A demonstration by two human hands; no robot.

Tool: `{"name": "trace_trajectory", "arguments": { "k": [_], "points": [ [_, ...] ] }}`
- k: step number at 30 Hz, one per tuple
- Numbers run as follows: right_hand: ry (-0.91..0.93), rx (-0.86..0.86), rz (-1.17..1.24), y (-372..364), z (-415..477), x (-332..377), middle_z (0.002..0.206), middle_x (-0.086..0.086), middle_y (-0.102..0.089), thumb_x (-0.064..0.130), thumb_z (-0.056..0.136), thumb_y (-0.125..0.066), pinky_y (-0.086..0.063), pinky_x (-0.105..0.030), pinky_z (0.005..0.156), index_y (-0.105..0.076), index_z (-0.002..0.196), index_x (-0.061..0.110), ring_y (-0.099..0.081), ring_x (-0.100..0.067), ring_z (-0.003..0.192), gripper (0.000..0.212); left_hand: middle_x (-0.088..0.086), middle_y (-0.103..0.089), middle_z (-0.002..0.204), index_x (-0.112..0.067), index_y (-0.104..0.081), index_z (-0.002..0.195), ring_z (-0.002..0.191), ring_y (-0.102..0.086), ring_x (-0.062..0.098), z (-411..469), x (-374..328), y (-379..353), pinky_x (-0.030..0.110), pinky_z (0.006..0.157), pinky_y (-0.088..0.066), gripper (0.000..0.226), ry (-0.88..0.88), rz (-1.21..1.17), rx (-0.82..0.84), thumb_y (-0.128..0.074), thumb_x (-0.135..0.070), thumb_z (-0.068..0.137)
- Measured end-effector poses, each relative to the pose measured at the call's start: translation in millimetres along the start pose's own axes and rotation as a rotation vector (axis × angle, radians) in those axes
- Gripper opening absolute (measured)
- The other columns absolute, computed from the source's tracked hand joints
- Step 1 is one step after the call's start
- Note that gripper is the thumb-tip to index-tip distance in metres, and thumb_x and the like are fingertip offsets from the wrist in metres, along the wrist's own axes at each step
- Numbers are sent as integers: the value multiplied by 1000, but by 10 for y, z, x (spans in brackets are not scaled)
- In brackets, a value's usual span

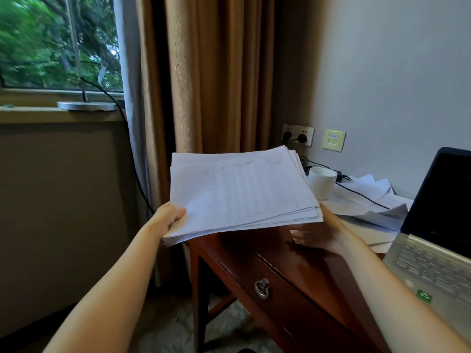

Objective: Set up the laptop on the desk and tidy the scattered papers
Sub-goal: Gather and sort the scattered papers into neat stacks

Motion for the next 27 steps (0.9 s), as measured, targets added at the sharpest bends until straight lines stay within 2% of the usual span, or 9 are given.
{"name": "trace_trajectory", "arguments": {
  "k": [2, 4, 7, 9, 12, 15, 18, 22, 27],
  "points": [
    [70, 56, 87, -26, -67, 96, 83, -13, -72, 53, 92, -44, -53, -38, 67, -67, 88, 12, -66, -28, 81, 48, 7, -53, 82, 1, -47, 130, 65, -49, 14, 1, -45, -74, 20, 57, -40, 36, -30, -52, 12, -46, 4, 94],
    [141, 107, 195, -24, -103, 195, 81, -9, -73, 52, 93, -44, -52, -34, 62, -65, 93, 14, -69, -25, 73, 44, 6, -56, 86, -5, -51, 123, 70, -53, 15, -30, -97, -156, 23, 59, -42, 31, -75, -121, 14, -46, 5, 94],
    [295, 117, 178, 49, -197, 353, 86, -2, -75, 53, 95, -36, -55, -26, 60, -64, 104, 18, -72, -16, 74, 46, 2, -54, 80, -15, -54, 98, 69, -52, 15, -82, -185, -272, 26, 62, -44, 22, -173, -158, -31, -46, 5, 93],
    [402, 23, 69, 128, -218, 408, 96, -3, -74, 50, 89, -52, -57, -27, 75, -63, 107, 13, -71, -16, 87, 43, 3, -52, 79, -19, -55, 85, 71, -50, 19, -81, -239, -357, 29, 66, -43, 27, -247, -143, -28, -46, 5, 92],
    [492, -194, -153, 287, -208, 435, 120, -13, -63, 18, 80, -72, -44, -41, 102, -60, 117, 4, -59, -28, 112, 42, 3, -55, 81, -15, -56, 103, 74, -52, 19, -94, -339, -535, 30, 69, -45, 21, -338, -155, 8, -48, 2, 93],
    [556, -350, -125, 404, -212, 479, 116, -8, -60, 7, 83, -67, -44, -37, 96, -57, 121, 1, -57, -24, 107, 40, 5, -62, 102, -14, -53, 121, 91, -60, 21, -130, -479, -723, 37, 82, -52, 27, -414, -192, 86, -49, -5, 96],
    [643, -426, -53, 474, -220, 591, 111, -6, -60, 7, 85, -66, -44, -40, 100, -56, 121, 4, -57, -27, 111, 38, 5, -58, 119, -14, -50, 128, 109, -56, 22, -126, -624, -870, 42, 96, -47, 32, -464, -260, 156, -48, -9, 97],
    [650, -418, -74, 585, -233, 632, 115, -8, -61, 16, 79, -72, -44, -41, 100, -56, 121, 5, -58, -25, 109, 46, 4, -62, 112, -16, -52, 121, 101, -61, 23, -77, -699, -995, 36, 86, -53, 30, -506, -267, 201, -59, -17, 91],
    [592, -344, -73, 672, -195, 473, 98, 0, -66, 15, 79, -72, -51, -34, 78, -61, 95, 20, -61, -24, 94, 20, 2, -65, 104, -21, -57, 107, 97, -63, 24, 19, -632, -1061, 35, 80, -54, 36, -499, -290, 249, -75, -24, 76]
  ]
}}
Point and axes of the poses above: each hand's wrist, its own z-axis towards the middle knuckle, its own y-axis out of the back of the hand, x = y × z, the point moved 1 cm from there along z, towards the middle knuckle
